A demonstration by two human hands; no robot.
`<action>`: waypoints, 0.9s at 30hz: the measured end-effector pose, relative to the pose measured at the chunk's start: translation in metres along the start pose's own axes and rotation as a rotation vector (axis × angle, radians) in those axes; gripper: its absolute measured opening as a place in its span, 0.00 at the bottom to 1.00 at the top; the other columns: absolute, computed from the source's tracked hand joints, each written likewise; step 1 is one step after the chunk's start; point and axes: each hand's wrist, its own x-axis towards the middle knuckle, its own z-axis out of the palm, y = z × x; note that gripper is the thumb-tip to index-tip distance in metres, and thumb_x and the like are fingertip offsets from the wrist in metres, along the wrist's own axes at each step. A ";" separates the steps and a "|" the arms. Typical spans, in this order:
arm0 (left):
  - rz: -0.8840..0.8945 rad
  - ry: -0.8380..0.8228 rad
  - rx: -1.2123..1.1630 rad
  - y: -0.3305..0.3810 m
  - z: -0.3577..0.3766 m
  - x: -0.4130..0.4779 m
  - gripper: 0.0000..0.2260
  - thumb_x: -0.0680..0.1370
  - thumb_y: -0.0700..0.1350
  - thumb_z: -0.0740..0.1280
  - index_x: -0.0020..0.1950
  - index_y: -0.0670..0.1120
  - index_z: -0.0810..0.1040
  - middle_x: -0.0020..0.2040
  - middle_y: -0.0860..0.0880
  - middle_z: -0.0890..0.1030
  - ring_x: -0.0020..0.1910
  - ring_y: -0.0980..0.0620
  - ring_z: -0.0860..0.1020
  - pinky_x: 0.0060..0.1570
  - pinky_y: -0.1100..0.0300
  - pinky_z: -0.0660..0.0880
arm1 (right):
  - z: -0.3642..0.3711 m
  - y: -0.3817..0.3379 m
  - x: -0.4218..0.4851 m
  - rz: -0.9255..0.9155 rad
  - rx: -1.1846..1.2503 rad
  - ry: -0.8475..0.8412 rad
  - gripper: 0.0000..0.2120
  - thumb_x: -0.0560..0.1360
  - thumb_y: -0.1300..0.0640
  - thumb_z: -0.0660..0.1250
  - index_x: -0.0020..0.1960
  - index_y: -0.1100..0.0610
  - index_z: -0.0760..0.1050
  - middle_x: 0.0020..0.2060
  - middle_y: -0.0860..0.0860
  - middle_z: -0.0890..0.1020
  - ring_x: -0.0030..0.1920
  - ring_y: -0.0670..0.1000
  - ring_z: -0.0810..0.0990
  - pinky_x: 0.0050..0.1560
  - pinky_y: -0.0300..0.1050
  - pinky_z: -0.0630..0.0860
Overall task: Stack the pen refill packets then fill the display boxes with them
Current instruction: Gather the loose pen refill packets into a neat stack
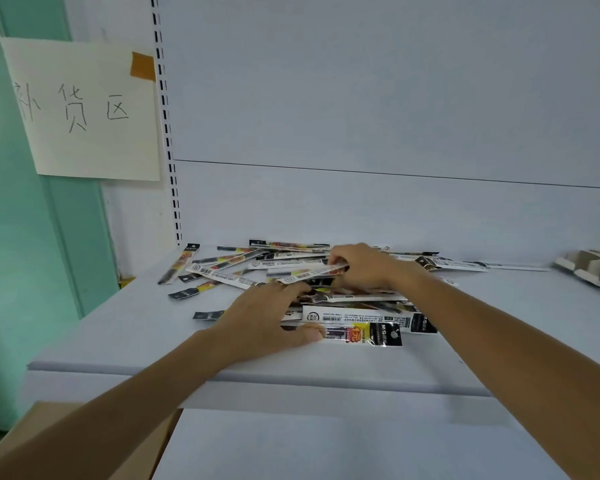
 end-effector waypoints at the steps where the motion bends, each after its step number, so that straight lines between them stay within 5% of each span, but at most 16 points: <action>1: 0.011 0.045 0.049 0.002 0.001 0.000 0.32 0.71 0.68 0.61 0.71 0.56 0.61 0.62 0.53 0.74 0.60 0.52 0.69 0.56 0.59 0.64 | 0.003 0.000 -0.003 -0.010 -0.001 -0.015 0.11 0.73 0.56 0.68 0.53 0.56 0.72 0.45 0.49 0.74 0.46 0.51 0.73 0.43 0.43 0.67; 4: 0.037 0.169 0.159 0.002 0.001 0.003 0.34 0.67 0.72 0.61 0.67 0.55 0.65 0.59 0.55 0.74 0.58 0.54 0.69 0.58 0.59 0.62 | 0.002 -0.002 -0.011 -0.046 0.028 -0.034 0.08 0.72 0.52 0.70 0.46 0.53 0.74 0.40 0.46 0.76 0.41 0.48 0.73 0.39 0.42 0.66; 8: 0.016 0.194 0.065 0.000 -0.004 0.005 0.34 0.55 0.78 0.53 0.49 0.57 0.70 0.48 0.60 0.75 0.52 0.56 0.71 0.57 0.57 0.64 | -0.001 -0.003 -0.022 -0.022 0.074 -0.056 0.09 0.71 0.44 0.68 0.46 0.48 0.76 0.38 0.42 0.74 0.39 0.43 0.72 0.40 0.40 0.65; 11: -0.027 0.220 -0.180 -0.003 -0.004 0.005 0.28 0.53 0.77 0.59 0.37 0.55 0.72 0.40 0.59 0.79 0.43 0.59 0.75 0.48 0.59 0.70 | 0.000 -0.002 -0.026 -0.007 0.069 -0.031 0.23 0.71 0.34 0.61 0.36 0.54 0.70 0.34 0.49 0.71 0.35 0.49 0.69 0.39 0.43 0.64; 14: -0.137 0.341 -0.343 -0.003 -0.003 0.006 0.26 0.63 0.74 0.62 0.34 0.50 0.75 0.29 0.55 0.77 0.30 0.60 0.74 0.32 0.63 0.68 | 0.000 0.003 -0.028 0.006 0.099 0.047 0.27 0.73 0.33 0.57 0.30 0.55 0.63 0.26 0.49 0.64 0.28 0.49 0.63 0.34 0.41 0.61; 16: -0.191 0.443 -0.376 -0.004 -0.006 0.007 0.20 0.73 0.64 0.60 0.36 0.48 0.76 0.27 0.54 0.74 0.28 0.57 0.73 0.32 0.61 0.68 | -0.001 0.008 -0.030 0.035 0.130 0.091 0.26 0.75 0.36 0.57 0.28 0.54 0.59 0.23 0.47 0.62 0.25 0.48 0.61 0.32 0.40 0.61; 19: -0.252 0.469 -0.282 -0.013 -0.013 0.004 0.13 0.76 0.57 0.62 0.39 0.49 0.75 0.33 0.54 0.77 0.36 0.55 0.76 0.38 0.59 0.70 | 0.001 0.021 -0.031 0.103 0.210 0.200 0.25 0.77 0.39 0.57 0.30 0.56 0.61 0.23 0.46 0.69 0.29 0.50 0.66 0.34 0.42 0.65; 21: -0.300 0.367 -0.152 -0.026 -0.012 0.000 0.14 0.75 0.60 0.61 0.47 0.50 0.75 0.46 0.54 0.79 0.48 0.54 0.76 0.49 0.54 0.72 | 0.002 0.031 -0.028 0.153 0.152 0.202 0.23 0.77 0.41 0.59 0.38 0.62 0.71 0.33 0.54 0.77 0.34 0.51 0.70 0.38 0.44 0.67; 24: -0.449 0.236 -0.021 -0.041 -0.003 -0.006 0.21 0.77 0.61 0.57 0.60 0.47 0.71 0.61 0.47 0.72 0.63 0.47 0.67 0.61 0.49 0.65 | 0.004 0.038 -0.021 0.208 0.093 0.096 0.23 0.76 0.46 0.63 0.56 0.67 0.75 0.52 0.63 0.79 0.48 0.60 0.78 0.49 0.49 0.73; 27: -0.526 0.212 -0.183 -0.042 -0.001 -0.008 0.22 0.79 0.58 0.55 0.66 0.45 0.66 0.67 0.42 0.64 0.69 0.44 0.57 0.64 0.49 0.59 | 0.005 0.031 -0.019 0.158 0.188 0.100 0.15 0.75 0.54 0.66 0.58 0.62 0.76 0.56 0.57 0.79 0.52 0.53 0.77 0.53 0.42 0.71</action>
